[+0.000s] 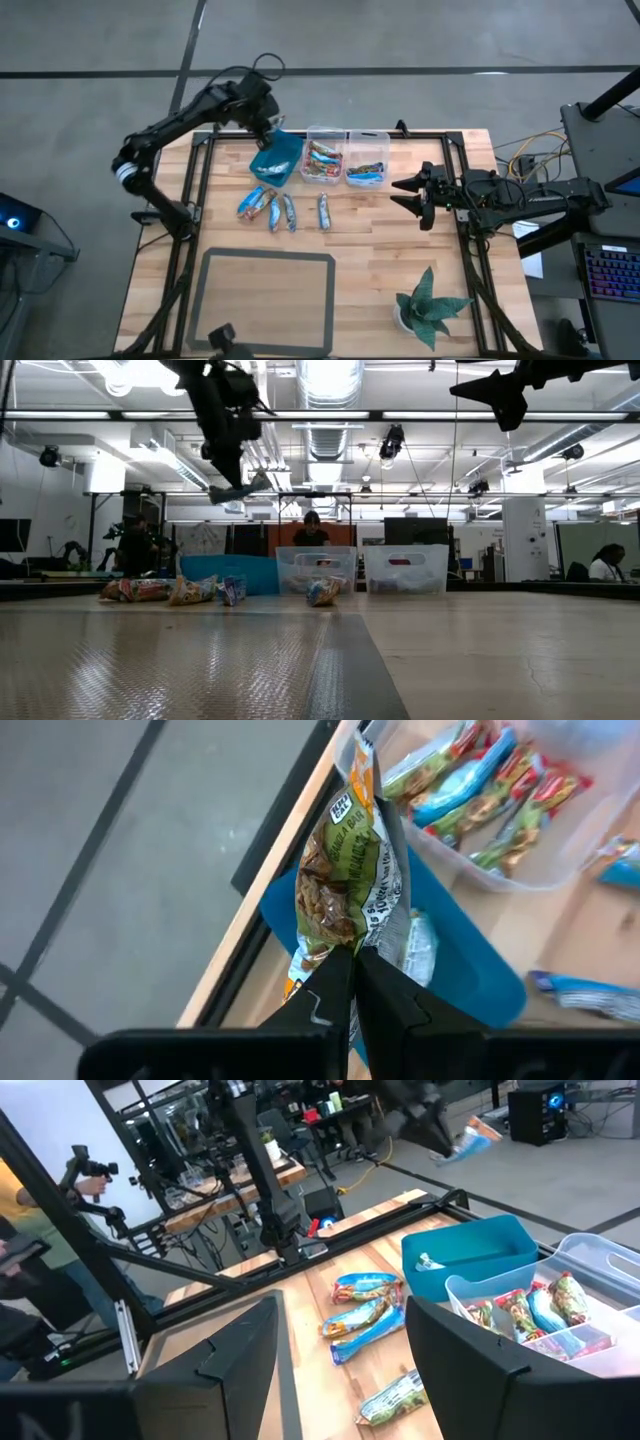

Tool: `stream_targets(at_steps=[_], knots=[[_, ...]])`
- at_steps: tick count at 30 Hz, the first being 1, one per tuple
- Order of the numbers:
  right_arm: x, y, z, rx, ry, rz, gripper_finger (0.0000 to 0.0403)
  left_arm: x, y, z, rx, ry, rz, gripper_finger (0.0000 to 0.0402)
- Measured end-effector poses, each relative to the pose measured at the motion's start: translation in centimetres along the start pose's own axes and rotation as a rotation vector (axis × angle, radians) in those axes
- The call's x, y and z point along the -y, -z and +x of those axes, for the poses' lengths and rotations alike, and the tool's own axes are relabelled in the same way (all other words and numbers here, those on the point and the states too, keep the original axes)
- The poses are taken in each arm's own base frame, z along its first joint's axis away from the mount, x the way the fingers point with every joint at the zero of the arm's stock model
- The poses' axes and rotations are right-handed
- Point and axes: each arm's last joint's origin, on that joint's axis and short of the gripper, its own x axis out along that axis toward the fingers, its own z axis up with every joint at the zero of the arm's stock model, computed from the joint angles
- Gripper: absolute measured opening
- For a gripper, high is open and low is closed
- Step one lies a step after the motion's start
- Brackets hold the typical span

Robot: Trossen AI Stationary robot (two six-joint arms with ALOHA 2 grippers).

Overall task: Pick and place Granola Bars by type
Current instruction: Put the yellow granola bar into the blue bin

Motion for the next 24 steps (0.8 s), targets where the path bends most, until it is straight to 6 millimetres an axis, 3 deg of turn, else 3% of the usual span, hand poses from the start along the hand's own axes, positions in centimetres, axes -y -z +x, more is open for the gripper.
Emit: stream_targets(at_steps=[6, 14, 24], knots=[[0.0, 0.0, 0.0, -0.003, -0.002, 0.003, 0.021, -0.2, -1.3, 3.6, -0.119, -0.03, 0.071, 0.0], [0.0, 0.1, 0.0, -0.01, 0.0, 0.002, 0.021, 1.3, -1.5, 8.1, -0.254, 0.014, 0.233, 0.0], [0.0, 0.1, 0.1, -0.014, -0.001, 0.014, 0.021, 1.7, -1.6, 12.0, -0.295, 0.034, 0.338, 0.0]])
